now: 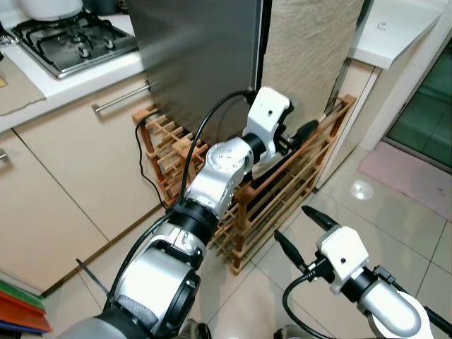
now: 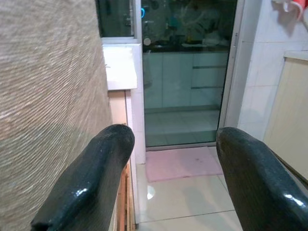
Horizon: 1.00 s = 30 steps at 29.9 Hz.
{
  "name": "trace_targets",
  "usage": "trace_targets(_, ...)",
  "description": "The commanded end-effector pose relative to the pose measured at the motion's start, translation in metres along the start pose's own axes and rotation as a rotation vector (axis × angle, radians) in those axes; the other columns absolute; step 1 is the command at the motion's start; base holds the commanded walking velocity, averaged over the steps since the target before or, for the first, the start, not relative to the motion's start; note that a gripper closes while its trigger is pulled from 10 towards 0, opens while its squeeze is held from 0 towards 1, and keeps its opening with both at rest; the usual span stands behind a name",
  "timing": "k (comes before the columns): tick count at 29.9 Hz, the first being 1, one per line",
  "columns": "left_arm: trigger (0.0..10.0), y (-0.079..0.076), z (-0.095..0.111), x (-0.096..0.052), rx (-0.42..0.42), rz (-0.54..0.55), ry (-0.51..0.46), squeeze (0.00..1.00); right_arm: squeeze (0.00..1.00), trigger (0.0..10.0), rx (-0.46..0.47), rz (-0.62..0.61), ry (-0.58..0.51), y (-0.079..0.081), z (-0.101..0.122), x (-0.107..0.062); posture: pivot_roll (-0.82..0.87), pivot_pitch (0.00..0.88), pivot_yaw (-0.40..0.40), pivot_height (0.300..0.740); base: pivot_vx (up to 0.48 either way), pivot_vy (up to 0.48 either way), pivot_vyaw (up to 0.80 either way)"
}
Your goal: Restocking fridge
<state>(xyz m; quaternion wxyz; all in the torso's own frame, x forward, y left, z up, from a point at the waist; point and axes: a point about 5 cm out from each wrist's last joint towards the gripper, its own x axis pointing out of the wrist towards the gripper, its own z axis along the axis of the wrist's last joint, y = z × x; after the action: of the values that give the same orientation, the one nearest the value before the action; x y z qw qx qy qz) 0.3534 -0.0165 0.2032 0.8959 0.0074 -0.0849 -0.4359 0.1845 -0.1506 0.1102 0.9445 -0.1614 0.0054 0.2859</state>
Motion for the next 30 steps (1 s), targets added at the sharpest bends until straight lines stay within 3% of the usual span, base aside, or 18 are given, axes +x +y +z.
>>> trace_targets(1,10.0,-0.047,-0.003,0.017,-0.104,-0.076,-0.046,0.0,0.0,10.0,-0.011,-0.021,-0.018,-0.002,0.005,0.0,-0.21,0.05,0.062,0.724,0.0,0.0,0.0)
trace_targets(2,10.0,-0.029,-0.006,0.005,-0.064,0.015,-0.033,0.0,0.0,10.0,0.015,-0.073,-0.028,-0.002,0.005,-0.001,-0.21,0.053,0.066,0.724,0.0,0.0,0.0)
trace_targets(4,10.0,-0.021,-0.007,-0.002,-0.047,0.052,-0.03,0.0,0.0,10.0,0.021,-0.091,-0.034,-0.002,0.006,-0.001,-0.21,0.053,0.067,0.724,0.0,0.0,0.0)
trace_targets(6,10.0,-0.009,-0.009,-0.018,0.034,0.09,-0.033,0.0,0.0,10.0,0.034,-0.113,-0.045,-0.002,0.006,-0.001,-0.2,0.055,0.069,0.724,0.0,0.0,0.0)
trace_targets(8,10.0,0.011,-0.016,-0.045,0.067,0.154,-0.008,0.0,0.0,10.0,0.045,-0.133,-0.056,-0.001,0.006,-0.001,-0.19,0.055,0.072,0.724,0.0,0.0,0.0)
trace_targets(10,10.0,0.017,-0.018,-0.053,0.068,0.172,0.001,0.0,0.0,10.0,0.044,-0.135,-0.058,-0.001,0.006,-0.002,-0.19,0.055,0.074,0.724,0.0,0.0,0.0)
trace_targets(11,10.0,0.024,-0.023,-0.065,0.085,0.192,0.019,0.0,0.0,10.0,0.047,-0.145,-0.059,-0.001,0.006,-0.002,-0.18,0.054,0.074,0.724,0.0,0.0,0.0)
trace_targets(12,10.0,0.024,-0.023,-0.065,0.085,0.192,0.019,0.0,0.0,10.0,0.047,-0.145,-0.059,-0.001,0.006,-0.002,-0.18,0.054,0.074,0.724,0.0,0.0,0.0)
trace_targets(16,10.0,0.044,-0.048,-0.119,0.107,0.285,0.141,0.0,0.0,10.0,0.086,-0.223,-0.067,-0.002,0.004,-0.005,-0.15,0.047,0.078,0.724,0.0,0.0,0.0)
trace_targets(18,10.0,0.044,-0.06,-0.144,0.073,0.308,0.197,0.0,0.0,10.0,0.116,-0.271,-0.071,-0.002,0.002,-0.007,-0.15,0.043,0.08,0.724,0.0,0.0,0.0)
trace_targets(19,10.0,0.044,-0.06,-0.144,0.073,0.308,0.197,0.0,0.0,10.0,0.116,-0.271,-0.071,-0.002,0.002,-0.007,-0.15,0.043,0.08,0.724,0.0,0.0,0.0)
trace_targets(22,10.0,0.027,-0.072,-0.175,0.016,0.251,0.215,0.0,0.0,10.0,0.144,-0.323,-0.075,-0.003,-0.001,-0.009,-0.14,0.034,0.08,0.724,0.0,0.0,0.0)
trace_targets(23,10.0,0.027,-0.072,-0.175,0.016,0.251,0.215,0.0,0.0,10.0,0.144,-0.323,-0.075,-0.003,-0.001,-0.009,-0.14,0.034,0.08,0.724,0.0,0.0,0.0)
trace_targets(25,10.0,0.024,-0.073,-0.195,0.035,0.324,0.19,0.0,0.0,10.0,0.171,-0.368,-0.073,-0.004,-0.004,-0.012,-0.14,0.031,0.078,0.724,0.0,0.0,0.0)
trace_targets(26,10.0,0.024,-0.073,-0.195,0.035,0.324,0.19,0.0,0.0,10.0,0.171,-0.368,-0.073,-0.004,-0.004,-0.012,-0.14,0.031,0.078,0.724,0.0,0.0,0.0)
trace_targets(30,10.0,0.017,-0.066,-0.208,0.06,0.518,0.153,0.0,0.0,10.0,0.177,-0.452,-0.073,-0.006,-0.006,-0.017,-0.14,0.021,0.069,0.724,0.0,0.0,0.0)
